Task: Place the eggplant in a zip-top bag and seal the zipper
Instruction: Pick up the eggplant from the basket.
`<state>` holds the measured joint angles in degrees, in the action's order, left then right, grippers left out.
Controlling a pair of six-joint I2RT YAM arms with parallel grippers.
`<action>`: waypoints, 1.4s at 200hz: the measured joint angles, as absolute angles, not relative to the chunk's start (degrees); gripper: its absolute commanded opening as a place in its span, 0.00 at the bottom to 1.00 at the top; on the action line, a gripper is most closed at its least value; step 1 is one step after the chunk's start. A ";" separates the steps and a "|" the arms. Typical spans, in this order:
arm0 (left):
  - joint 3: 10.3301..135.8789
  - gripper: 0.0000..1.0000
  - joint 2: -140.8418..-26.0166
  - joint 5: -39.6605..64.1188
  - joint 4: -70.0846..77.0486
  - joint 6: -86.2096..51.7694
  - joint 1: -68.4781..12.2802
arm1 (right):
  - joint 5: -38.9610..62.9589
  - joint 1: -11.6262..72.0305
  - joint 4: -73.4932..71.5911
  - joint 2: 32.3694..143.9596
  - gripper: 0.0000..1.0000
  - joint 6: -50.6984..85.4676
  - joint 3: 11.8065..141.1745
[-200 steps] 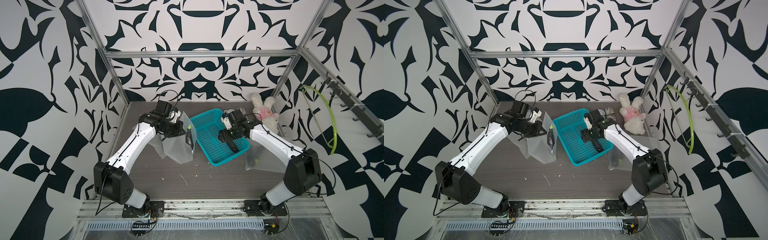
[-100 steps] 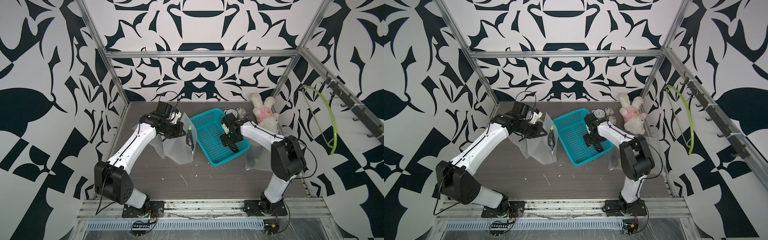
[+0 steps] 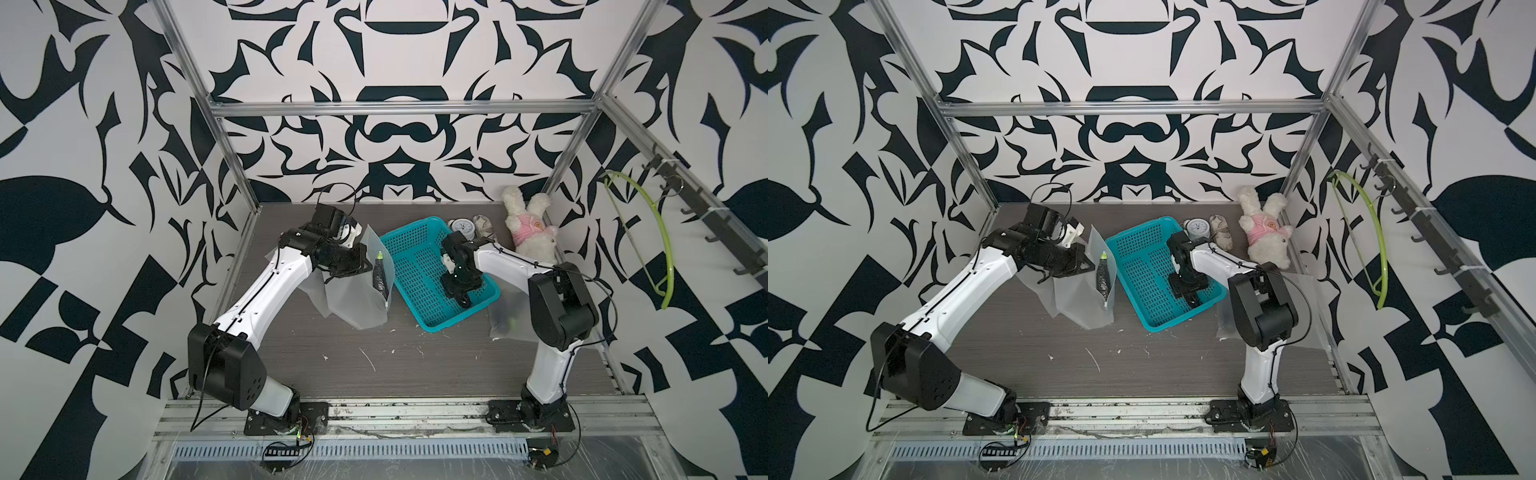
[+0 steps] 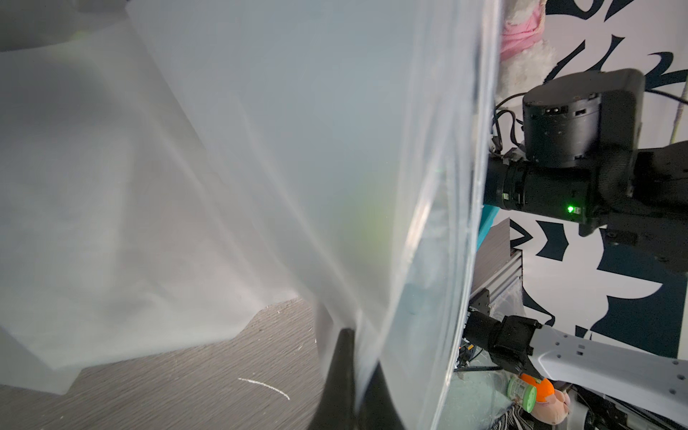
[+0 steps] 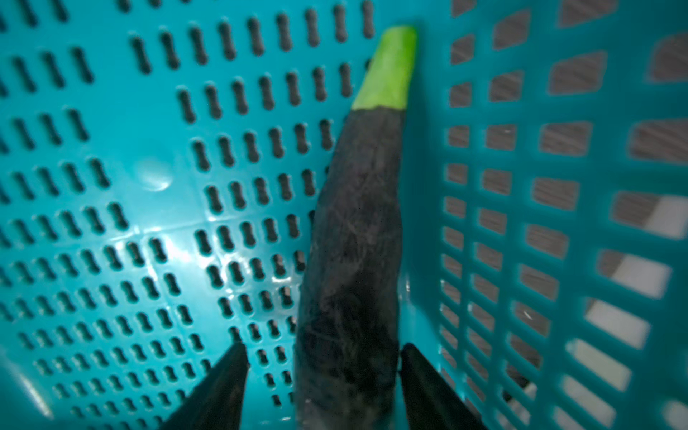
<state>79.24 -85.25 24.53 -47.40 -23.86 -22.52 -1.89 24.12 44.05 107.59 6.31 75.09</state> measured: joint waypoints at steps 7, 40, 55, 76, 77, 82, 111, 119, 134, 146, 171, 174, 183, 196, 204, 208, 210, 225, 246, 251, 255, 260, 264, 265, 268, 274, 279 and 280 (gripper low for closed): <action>79.24 0.00 -85.23 24.56 -47.33 -24.01 -22.52 | -1.02 24.25 43.99 107.57 0.60 6.42 75.09; 79.24 0.00 -85.23 24.56 -47.35 -24.23 -22.52 | 1.39 25.04 43.59 107.35 0.65 7.33 75.11; 79.24 0.00 -85.23 24.56 -47.35 -24.23 -22.52 | 1.45 25.28 43.68 107.35 0.68 7.44 75.24; 79.24 0.00 -85.23 24.51 -47.35 -24.25 -22.52 | 0.89 25.39 43.92 107.35 0.66 7.55 75.72; 79.24 0.00 -85.23 24.51 -47.35 -24.25 -22.52 | 0.80 25.39 43.92 107.35 0.66 7.53 75.75; 79.24 0.00 -85.23 24.49 -47.35 -24.27 -22.52 | 0.60 25.39 43.92 107.35 0.65 7.62 75.83; 79.22 0.00 -85.21 24.49 -47.35 -24.40 -22.52 | -0.36 25.39 44.05 107.35 0.57 8.10 76.03; 79.22 0.00 -85.21 24.49 -47.33 -24.43 -22.52 | -0.47 25.36 44.14 107.35 0.56 8.27 76.03; 79.22 0.00 -85.21 24.47 -47.33 -24.43 -22.52 | -0.47 25.36 44.21 107.37 0.55 8.64 76.03; 79.22 0.00 -85.21 24.47 -47.35 -24.40 -22.52 | -0.47 25.36 44.34 107.53 0.54 8.69 76.03; 79.22 0.00 -85.21 24.47 -47.33 -24.40 -22.52 | -0.69 25.36 44.82 108.51 0.51 8.80 76.03; 79.22 0.00 -85.21 24.47 -47.33 -24.40 -22.52 | -0.75 25.39 44.91 108.66 0.50 8.80 76.03; 79.22 0.00 -85.21 24.47 -47.33 -24.40 -22.52 | -0.82 25.36 45.15 109.10 0.48 8.88 76.03; 79.22 0.00 -85.21 24.47 -47.33 -24.40 -22.52 | -0.97 25.36 45.36 109.71 0.45 9.08 76.03; 79.22 0.00 -85.21 24.45 -47.33 -24.38 -22.52 | -1.06 25.36 45.47 109.95 0.42 9.02 76.03; 79.22 0.00 -85.21 24.45 -47.33 -24.38 -22.52 | -1.08 25.36 45.50 109.97 0.41 9.21 76.03; 79.22 0.00 -85.21 24.45 -47.33 -24.38 -22.52 | -1.08 25.36 45.52 109.97 0.40 9.21 76.03; 79.22 0.00 -85.21 24.45 -47.33 -24.38 -22.52 | -1.06 25.36 45.50 109.82 0.36 9.34 76.03; 79.22 0.00 -85.21 24.43 -47.33 -24.38 -22.52 | -0.60 25.36 45.50 109.45 0.35 10.02 76.03; 79.22 0.00 -85.21 24.45 -47.33 -24.38 -22.52 | -0.43 25.36 45.52 109.23 0.35 10.09 76.03; 79.22 0.00 -85.21 24.43 -47.33 -24.38 -22.52 | -0.30 25.36 45.52 108.95 0.35 10.15 76.03; 79.22 0.00 -85.21 24.43 -47.33 -24.38 -22.52 | -0.16 25.36 45.50 108.49 0.35 10.22 76.03; 79.22 0.00 -85.21 24.43 -47.33 -24.36 -22.52 | -0.03 25.36 45.47 107.98 0.36 10.24 76.03; 79.22 0.00 -85.21 24.40 -47.33 -24.38 -22.52 | -0.01 25.36 45.47 107.90 0.36 10.26 76.03; 79.22 0.00 -85.21 24.38 -47.35 -24.36 -22.52 | 0.01 25.36 45.47 107.61 0.36 10.31 76.03; 79.22 0.00 -85.21 24.32 -47.35 -24.36 -22.52 | 0.27 25.36 45.41 106.65 0.36 10.39 76.03; 79.22 0.00 -85.21 24.27 -47.35 -24.34 -22.52 | 0.43 25.36 45.34 105.80 0.36 10.44 76.05; 79.22 0.00 -85.21 24.25 -47.35 -24.34 -22.52 | 0.43 25.36 45.32 105.69 0.36 10.44 76.05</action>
<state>79.22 -85.21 24.25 -47.35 -24.34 -22.52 0.43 25.36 45.32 105.69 10.44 76.05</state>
